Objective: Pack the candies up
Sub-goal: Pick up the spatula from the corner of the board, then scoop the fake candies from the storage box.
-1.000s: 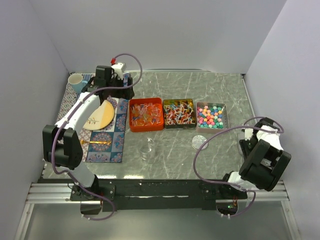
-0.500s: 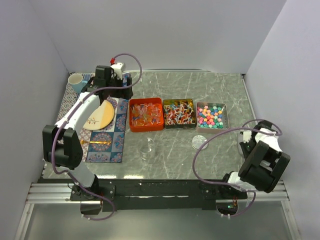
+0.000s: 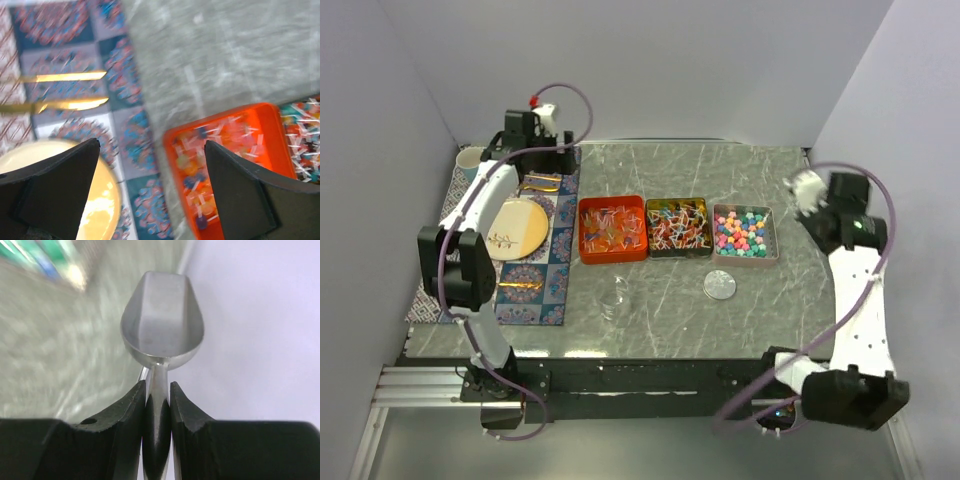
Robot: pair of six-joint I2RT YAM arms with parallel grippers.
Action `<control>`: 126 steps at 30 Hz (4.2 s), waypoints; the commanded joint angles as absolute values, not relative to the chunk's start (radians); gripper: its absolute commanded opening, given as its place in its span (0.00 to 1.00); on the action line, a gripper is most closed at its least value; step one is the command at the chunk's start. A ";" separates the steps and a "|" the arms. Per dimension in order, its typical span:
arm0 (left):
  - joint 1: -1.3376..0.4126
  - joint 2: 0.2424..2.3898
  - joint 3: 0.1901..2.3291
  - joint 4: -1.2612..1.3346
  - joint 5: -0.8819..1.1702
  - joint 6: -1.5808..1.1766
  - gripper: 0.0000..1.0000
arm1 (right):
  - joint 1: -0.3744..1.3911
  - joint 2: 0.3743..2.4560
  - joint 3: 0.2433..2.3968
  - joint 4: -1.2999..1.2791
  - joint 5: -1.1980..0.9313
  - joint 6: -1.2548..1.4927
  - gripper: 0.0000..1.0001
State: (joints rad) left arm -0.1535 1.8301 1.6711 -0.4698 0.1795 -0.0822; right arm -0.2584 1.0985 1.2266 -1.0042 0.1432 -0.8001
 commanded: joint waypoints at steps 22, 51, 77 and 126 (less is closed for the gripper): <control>-0.089 1.819 1.537 -0.353 0.508 -0.040 0.01 | 0.261 1.720 1.900 -1.214 0.356 -1.441 0.00; -0.149 1.956 1.626 -0.253 0.495 -0.066 0.01 | 0.058 1.389 1.357 -1.158 0.101 -1.523 0.00; -0.149 1.993 1.601 -0.276 0.453 -0.021 0.01 | 0.028 1.588 1.222 -1.043 0.100 -1.480 0.00; -0.160 1.988 1.605 -0.350 0.368 0.089 0.01 | -0.063 1.408 0.908 -0.370 -0.075 -1.106 0.00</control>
